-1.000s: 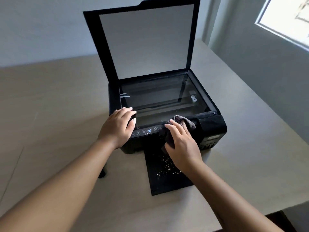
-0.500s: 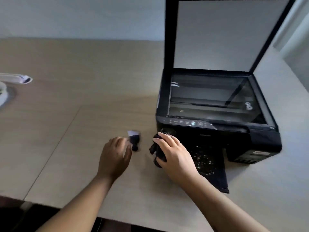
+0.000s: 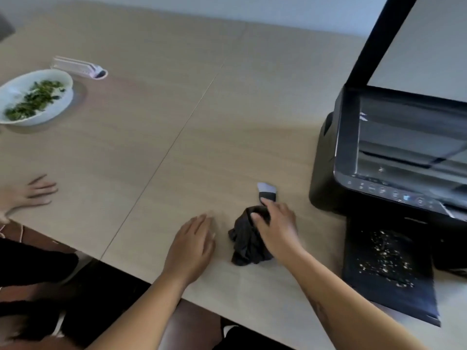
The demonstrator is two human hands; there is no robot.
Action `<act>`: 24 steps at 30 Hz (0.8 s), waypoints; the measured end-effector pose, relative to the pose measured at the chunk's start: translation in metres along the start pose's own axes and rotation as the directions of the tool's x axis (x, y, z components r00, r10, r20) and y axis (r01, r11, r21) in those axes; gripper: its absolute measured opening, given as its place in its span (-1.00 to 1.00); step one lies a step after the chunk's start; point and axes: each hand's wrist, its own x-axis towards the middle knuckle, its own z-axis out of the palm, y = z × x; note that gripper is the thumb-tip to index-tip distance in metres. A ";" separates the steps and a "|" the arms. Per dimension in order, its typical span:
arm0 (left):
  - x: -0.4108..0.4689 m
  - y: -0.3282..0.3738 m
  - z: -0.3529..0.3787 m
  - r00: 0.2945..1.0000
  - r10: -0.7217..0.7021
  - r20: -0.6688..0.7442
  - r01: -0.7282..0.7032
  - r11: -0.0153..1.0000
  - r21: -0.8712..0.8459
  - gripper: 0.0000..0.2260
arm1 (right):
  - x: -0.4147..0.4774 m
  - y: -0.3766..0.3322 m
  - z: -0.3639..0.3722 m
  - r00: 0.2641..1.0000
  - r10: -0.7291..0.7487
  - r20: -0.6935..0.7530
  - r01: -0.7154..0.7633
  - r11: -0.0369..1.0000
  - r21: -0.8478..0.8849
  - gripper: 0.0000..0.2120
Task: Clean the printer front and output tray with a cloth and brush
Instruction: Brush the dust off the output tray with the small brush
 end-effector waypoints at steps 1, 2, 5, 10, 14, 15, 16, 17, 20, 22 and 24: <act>0.003 0.002 -0.002 1.000 0.013 -0.003 -0.013 0.999 -0.035 -0.47 | 0.006 0.003 0.001 0.995 0.083 -0.049 -0.085 0.996 -0.040 -0.60; 0.008 0.004 -0.004 0.999 0.039 -0.003 -0.040 0.997 -0.066 -0.48 | 0.013 0.006 0.002 0.984 0.162 -0.078 -0.166 0.985 -0.049 -0.60; 0.022 0.023 -0.006 0.987 0.157 0.025 -0.153 0.980 -0.126 -0.42 | 0.031 0.008 0.007 0.946 0.316 -0.078 -0.314 0.949 0.033 -0.53; 0.037 0.047 0.018 0.909 0.408 0.089 -0.399 0.911 -0.102 -0.38 | 0.054 0.005 0.009 0.926 0.365 -0.101 -0.361 0.931 0.054 -0.66; 0.040 0.054 0.030 0.897 0.435 0.080 -0.423 0.896 -0.136 -0.39 | 0.049 0.010 -0.011 0.930 0.359 -0.082 -0.359 0.933 0.009 -0.70; 0.041 0.056 0.032 0.892 0.445 0.077 -0.433 0.892 -0.131 -0.40 | 0.043 0.013 -0.018 0.934 0.347 -0.080 -0.349 0.937 0.000 -0.73; 0.042 0.058 0.035 0.887 0.455 0.083 -0.444 0.887 -0.125 -0.40 | 0.034 0.014 -0.025 0.939 0.333 -0.080 -0.333 0.943 0.011 -0.77; 0.044 0.061 0.037 0.880 0.464 0.102 -0.452 0.884 -0.122 -0.39 | 0.023 0.016 -0.033 0.943 0.323 -0.078 -0.321 0.946 0.038 -0.82; 0.053 0.074 0.043 0.847 0.501 0.177 -0.483 0.865 -0.133 -0.36 | -0.018 0.028 -0.056 0.945 0.291 -0.146 -0.275 0.954 0.119 -0.81; 0.058 0.087 0.047 0.819 0.537 0.201 -0.521 0.844 -0.131 -0.35 | -0.045 0.043 -0.071 0.928 0.292 -0.230 -0.272 0.956 0.114 -0.75; 0.063 0.105 0.052 0.788 0.568 0.240 -0.554 0.823 -0.127 -0.35 | -0.070 0.065 -0.092 0.887 0.351 -0.299 -0.341 0.936 0.088 -0.74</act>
